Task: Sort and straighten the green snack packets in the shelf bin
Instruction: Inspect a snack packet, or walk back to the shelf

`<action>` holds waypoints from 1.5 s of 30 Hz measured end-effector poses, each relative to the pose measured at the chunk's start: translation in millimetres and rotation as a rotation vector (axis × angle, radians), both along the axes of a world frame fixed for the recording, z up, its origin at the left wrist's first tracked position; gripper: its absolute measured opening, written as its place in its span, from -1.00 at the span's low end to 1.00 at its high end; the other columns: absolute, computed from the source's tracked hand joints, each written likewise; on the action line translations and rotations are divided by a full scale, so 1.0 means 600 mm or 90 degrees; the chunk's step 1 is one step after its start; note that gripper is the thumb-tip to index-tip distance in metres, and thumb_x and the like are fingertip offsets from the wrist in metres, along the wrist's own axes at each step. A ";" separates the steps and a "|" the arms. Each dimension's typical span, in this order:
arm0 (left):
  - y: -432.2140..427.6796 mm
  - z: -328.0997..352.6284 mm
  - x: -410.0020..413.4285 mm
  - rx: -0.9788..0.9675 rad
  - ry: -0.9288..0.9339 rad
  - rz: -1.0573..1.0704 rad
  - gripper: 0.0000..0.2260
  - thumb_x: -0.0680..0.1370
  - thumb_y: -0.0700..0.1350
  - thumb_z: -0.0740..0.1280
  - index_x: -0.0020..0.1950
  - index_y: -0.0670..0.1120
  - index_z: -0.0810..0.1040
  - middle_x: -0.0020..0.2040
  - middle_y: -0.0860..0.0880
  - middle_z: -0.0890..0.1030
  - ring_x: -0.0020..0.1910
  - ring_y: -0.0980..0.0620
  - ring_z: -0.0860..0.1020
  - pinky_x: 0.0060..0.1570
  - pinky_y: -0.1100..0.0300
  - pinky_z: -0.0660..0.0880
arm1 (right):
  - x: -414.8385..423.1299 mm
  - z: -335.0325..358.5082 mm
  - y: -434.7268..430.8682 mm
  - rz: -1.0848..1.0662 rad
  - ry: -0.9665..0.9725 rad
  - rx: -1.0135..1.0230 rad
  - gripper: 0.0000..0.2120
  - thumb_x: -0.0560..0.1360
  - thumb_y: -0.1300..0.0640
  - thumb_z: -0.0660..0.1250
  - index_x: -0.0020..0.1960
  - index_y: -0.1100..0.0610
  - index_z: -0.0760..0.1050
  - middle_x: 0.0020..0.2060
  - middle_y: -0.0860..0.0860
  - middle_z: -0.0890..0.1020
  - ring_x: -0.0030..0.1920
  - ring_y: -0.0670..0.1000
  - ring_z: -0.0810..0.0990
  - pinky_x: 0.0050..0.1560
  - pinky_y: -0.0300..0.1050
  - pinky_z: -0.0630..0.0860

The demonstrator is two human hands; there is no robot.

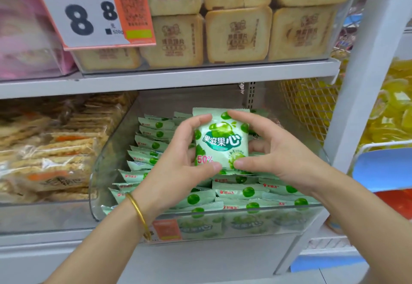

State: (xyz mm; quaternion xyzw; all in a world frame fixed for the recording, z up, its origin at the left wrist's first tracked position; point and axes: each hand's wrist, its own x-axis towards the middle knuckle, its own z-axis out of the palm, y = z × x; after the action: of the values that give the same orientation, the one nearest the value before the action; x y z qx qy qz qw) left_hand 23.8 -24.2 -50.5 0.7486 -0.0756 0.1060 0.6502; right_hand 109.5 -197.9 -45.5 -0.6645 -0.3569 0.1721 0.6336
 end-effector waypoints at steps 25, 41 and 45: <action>0.007 -0.010 -0.002 0.422 -0.093 0.256 -0.37 0.41 -0.21 0.46 0.38 0.17 0.31 0.15 0.13 0.24 0.21 0.17 0.31 0.31 0.41 0.19 | -0.011 -0.013 0.013 -0.035 -0.009 0.062 -0.36 0.46 0.44 0.31 0.30 -0.19 0.38 0.13 -0.20 0.57 -0.08 0.13 0.63 -0.19 -0.21 0.53; -0.007 0.003 -0.012 0.299 -0.085 0.211 -0.43 0.51 -0.27 0.30 0.44 0.12 0.24 0.20 0.22 0.39 0.21 0.39 0.36 0.20 0.42 0.35 | -0.034 -0.003 0.019 0.001 -0.036 0.102 -0.55 0.53 0.50 0.10 0.18 -0.01 0.28 0.21 0.00 0.52 0.07 0.06 0.62 0.00 0.02 0.61; -0.005 0.014 -0.019 0.102 -0.066 0.173 -0.43 0.56 -0.32 0.24 0.35 0.24 0.16 0.12 0.07 0.60 0.06 0.13 0.59 0.11 0.12 0.51 | -0.028 -0.001 0.019 -0.141 -0.111 0.041 -0.61 0.51 0.30 0.29 0.17 -0.15 0.48 0.17 -0.06 0.47 -0.01 -0.10 0.59 -0.03 -0.13 0.59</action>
State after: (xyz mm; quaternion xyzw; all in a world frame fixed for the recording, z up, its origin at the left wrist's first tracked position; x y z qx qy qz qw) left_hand 12.4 -27.1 -41.9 0.7951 -0.0154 0.2250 0.5630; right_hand 92.9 -186.4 -45.9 -0.6913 -0.3402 0.0312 0.6367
